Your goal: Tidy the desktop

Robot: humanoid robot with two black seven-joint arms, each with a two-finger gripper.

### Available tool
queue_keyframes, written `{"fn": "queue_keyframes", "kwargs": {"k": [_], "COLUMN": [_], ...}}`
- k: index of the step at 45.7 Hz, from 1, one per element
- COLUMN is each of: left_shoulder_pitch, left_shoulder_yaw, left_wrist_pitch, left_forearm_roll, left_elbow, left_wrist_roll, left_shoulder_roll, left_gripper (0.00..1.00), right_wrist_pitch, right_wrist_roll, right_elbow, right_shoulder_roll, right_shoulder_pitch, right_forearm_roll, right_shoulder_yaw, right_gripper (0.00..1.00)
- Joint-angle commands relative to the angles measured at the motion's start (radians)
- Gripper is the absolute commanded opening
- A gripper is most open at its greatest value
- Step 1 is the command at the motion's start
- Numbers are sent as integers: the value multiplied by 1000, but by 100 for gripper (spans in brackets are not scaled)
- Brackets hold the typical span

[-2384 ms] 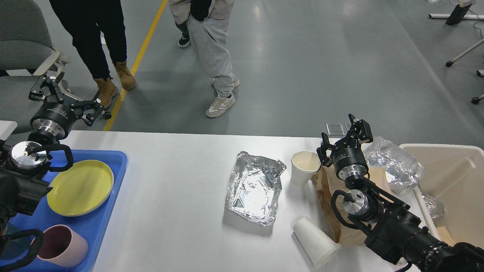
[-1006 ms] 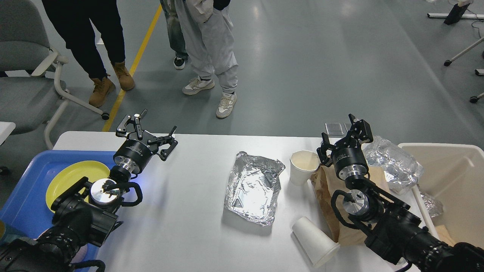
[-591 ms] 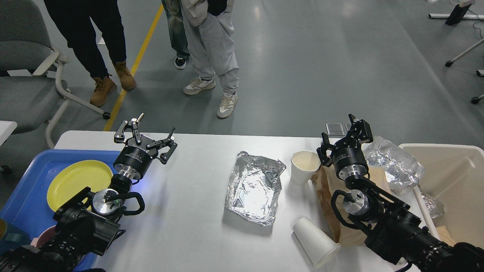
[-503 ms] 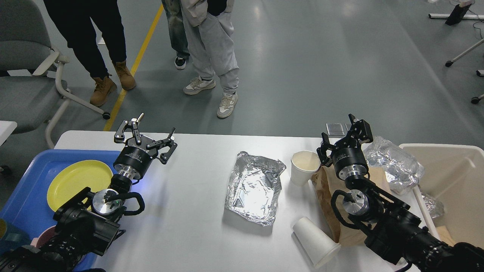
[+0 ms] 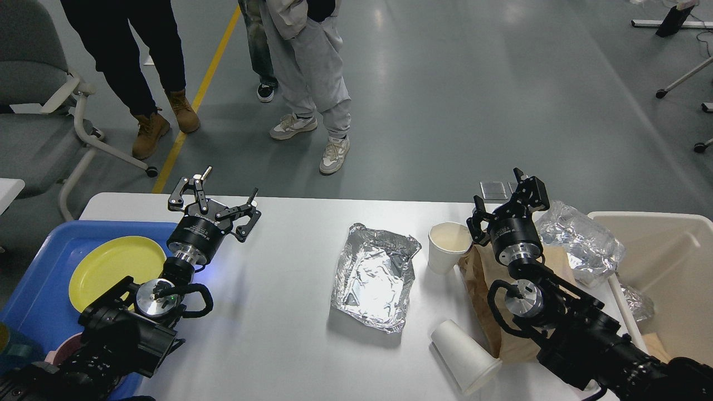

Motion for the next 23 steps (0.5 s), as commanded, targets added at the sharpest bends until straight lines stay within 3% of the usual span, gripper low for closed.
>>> {"fn": "queue_keyframes", "kwargs": {"k": [1, 23], "left_shoulder_pitch": [0, 0], "left_shoulder_yaw": [0, 0], "left_wrist_pitch": [0, 0], "left_forearm_roll": [0, 0], "left_elbow": [0, 0], "left_wrist_roll": [1, 0], "left_shoulder_roll": [0, 0], "left_gripper": [96, 96], "right_wrist_pitch": [0, -14], "right_wrist_roll": [0, -9], "right_elbow": [1, 7], "right_shoulder_roll": [0, 2], "right_shoulder_pitch": [0, 29], "right_forearm_roll": [0, 0], "right_shoulder_yaw": [0, -11], "right_gripper": [100, 100]}}
